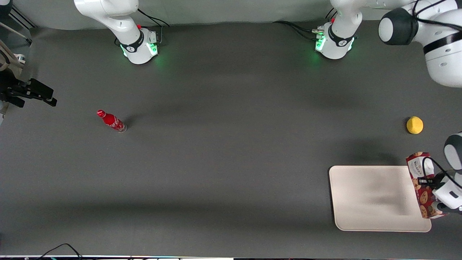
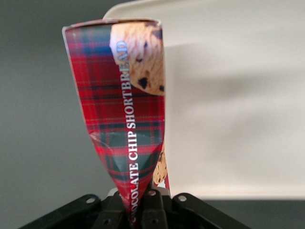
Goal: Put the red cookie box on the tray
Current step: 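Lower the held box onto the cream tray's edge with the left gripper, then open the left gripper and withdraw it from the box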
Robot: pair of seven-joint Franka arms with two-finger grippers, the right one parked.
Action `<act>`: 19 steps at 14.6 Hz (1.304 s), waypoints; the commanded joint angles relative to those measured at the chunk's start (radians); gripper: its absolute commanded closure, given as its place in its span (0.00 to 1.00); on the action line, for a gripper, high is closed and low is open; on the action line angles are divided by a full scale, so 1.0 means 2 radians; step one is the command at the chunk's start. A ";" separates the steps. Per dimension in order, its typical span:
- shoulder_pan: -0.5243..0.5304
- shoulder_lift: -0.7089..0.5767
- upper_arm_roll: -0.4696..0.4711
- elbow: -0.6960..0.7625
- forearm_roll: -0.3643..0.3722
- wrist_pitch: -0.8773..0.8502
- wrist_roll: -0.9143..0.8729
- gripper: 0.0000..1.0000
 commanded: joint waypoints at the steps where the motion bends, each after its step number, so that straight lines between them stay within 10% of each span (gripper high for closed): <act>1: 0.019 0.038 0.002 0.029 0.003 0.045 0.053 1.00; 4: 0.022 0.050 0.003 0.025 -0.002 0.071 0.063 1.00; 6: 0.023 0.053 0.003 0.013 -0.024 0.094 0.061 0.05; 11: 0.023 0.045 0.007 0.015 -0.064 0.071 0.057 0.00; 19: 0.003 -0.102 0.029 0.034 -0.058 -0.200 0.046 0.00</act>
